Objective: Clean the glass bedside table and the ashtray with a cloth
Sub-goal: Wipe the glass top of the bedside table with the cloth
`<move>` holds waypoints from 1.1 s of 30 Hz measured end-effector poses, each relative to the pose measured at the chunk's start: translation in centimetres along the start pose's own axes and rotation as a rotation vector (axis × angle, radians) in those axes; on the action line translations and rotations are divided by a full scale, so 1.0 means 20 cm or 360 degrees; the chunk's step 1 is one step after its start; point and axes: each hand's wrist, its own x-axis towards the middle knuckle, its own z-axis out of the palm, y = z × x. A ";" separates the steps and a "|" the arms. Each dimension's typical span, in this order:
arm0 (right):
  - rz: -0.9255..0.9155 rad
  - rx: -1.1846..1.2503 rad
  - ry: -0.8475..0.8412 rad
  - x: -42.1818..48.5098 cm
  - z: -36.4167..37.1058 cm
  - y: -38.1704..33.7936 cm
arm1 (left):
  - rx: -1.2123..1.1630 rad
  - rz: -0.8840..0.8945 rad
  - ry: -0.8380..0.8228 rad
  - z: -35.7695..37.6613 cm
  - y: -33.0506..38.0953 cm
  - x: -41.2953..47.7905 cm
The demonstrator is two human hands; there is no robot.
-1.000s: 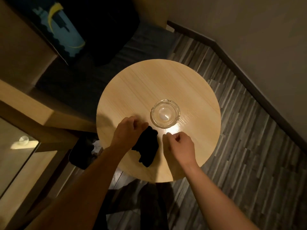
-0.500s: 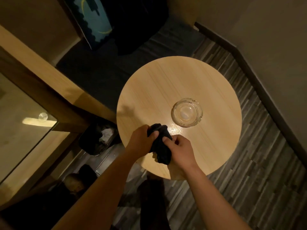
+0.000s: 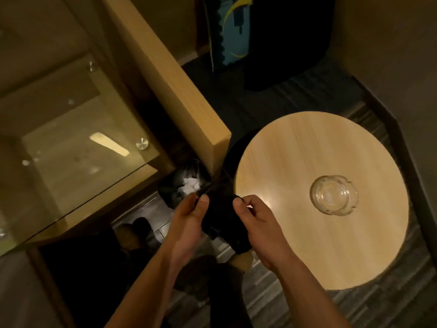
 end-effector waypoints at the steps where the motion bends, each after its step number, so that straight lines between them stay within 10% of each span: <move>1: -0.0007 -0.0038 -0.0042 0.02 0.07 -0.03 | -0.0042 0.0022 0.0040 -0.07 0.03 -0.01; 13: 0.0066 -0.0006 -0.0669 0.28 0.98 -0.39 | -0.0805 0.0162 0.0539 -0.97 0.37 0.07; 33: -0.0360 -0.0467 -0.0681 1.16 3.09 -0.81 | -0.0296 0.0383 0.1626 -2.75 0.89 0.66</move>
